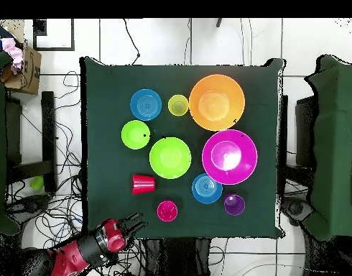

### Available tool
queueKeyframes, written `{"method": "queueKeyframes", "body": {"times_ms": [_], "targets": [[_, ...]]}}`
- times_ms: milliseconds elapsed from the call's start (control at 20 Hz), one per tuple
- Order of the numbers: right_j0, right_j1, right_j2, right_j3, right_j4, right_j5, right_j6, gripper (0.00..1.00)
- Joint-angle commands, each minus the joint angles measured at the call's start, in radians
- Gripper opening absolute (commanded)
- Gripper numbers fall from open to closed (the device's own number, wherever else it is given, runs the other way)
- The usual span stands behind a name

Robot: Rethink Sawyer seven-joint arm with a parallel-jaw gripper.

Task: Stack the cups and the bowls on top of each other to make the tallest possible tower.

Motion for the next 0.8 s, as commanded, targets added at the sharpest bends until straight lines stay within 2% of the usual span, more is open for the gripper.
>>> {"method": "queueKeyframes", "body": {"times_ms": [50, 200, 550, 800], "targets": [[-0.214, -0.42, 0.291, 0.151, -0.003, -0.078, -0.125, 1.0], [-0.201, -0.401, 0.271, 0.141, -0.018, -0.062, -0.078, 1.0], [-0.195, -0.385, 0.281, 0.116, -0.062, -0.039, -0.006, 1.0], [-0.18, -0.345, 0.273, 0.089, -0.069, -0.032, 0.049, 1.0]]}}
